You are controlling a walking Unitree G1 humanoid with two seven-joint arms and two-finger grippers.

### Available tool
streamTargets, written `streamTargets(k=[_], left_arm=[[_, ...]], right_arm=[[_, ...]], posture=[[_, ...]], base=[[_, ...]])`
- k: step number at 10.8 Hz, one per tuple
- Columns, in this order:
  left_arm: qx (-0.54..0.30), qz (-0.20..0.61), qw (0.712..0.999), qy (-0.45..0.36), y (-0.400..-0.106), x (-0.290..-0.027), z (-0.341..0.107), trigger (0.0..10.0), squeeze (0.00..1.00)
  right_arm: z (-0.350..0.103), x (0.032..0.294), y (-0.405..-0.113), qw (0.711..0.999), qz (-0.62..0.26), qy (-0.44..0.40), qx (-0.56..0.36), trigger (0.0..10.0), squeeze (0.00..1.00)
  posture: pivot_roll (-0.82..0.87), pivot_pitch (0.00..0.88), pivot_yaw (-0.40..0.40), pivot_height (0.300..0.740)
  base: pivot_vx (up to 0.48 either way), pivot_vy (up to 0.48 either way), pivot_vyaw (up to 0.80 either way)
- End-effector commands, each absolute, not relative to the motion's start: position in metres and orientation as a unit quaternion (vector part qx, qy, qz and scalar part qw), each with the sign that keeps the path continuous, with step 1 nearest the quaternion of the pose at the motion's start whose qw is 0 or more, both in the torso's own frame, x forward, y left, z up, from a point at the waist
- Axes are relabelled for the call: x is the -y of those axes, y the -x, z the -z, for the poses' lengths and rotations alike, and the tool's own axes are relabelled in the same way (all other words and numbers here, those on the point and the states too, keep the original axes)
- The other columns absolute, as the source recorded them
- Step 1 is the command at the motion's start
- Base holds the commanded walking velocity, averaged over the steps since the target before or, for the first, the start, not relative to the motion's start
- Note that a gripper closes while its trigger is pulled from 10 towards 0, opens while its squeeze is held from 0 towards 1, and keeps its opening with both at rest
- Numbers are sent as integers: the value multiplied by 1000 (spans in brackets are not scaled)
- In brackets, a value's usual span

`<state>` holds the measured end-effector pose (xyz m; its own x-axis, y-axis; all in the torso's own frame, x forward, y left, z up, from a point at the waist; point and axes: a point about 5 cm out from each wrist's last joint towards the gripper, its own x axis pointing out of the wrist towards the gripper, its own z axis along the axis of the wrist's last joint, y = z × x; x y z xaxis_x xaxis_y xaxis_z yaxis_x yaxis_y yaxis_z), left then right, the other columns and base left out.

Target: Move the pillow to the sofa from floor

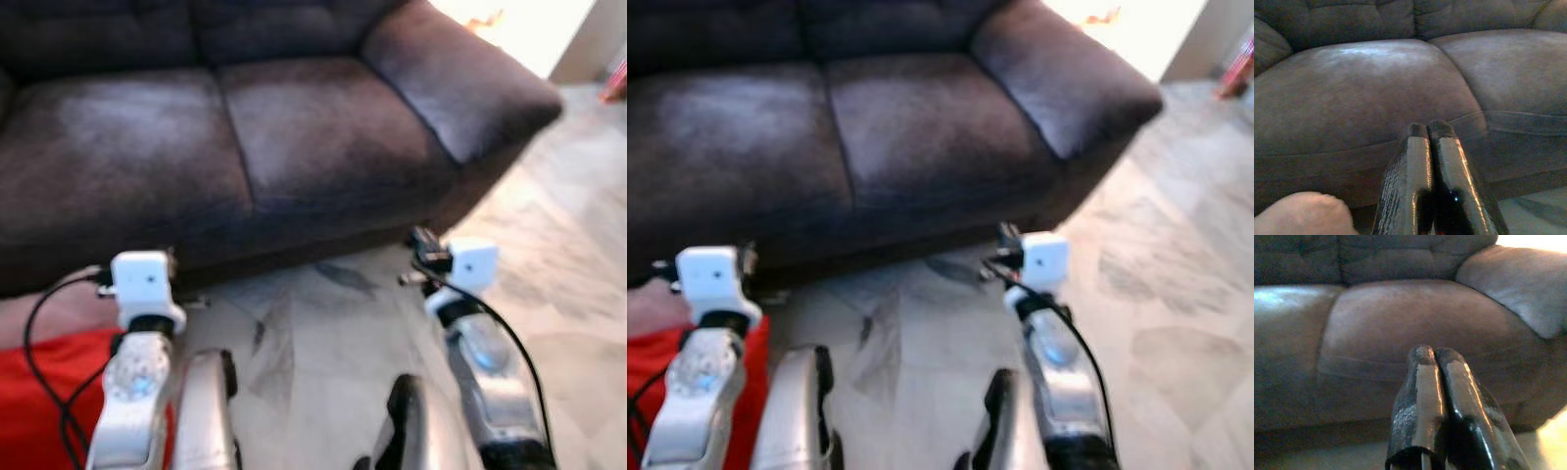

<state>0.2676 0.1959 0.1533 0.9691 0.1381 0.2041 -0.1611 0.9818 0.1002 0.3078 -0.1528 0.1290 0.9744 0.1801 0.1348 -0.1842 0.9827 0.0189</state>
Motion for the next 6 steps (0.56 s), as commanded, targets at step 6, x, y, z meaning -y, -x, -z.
streamTargets(k=[6], left_arm=[[89,-71,991,-63,-267,-194,-150,10000,0]], right_arm=[[-126,154,-308,993,-97,-6,62,10000,0]], posture=[[144,142,-103,483]], base=[[0,0,267]])
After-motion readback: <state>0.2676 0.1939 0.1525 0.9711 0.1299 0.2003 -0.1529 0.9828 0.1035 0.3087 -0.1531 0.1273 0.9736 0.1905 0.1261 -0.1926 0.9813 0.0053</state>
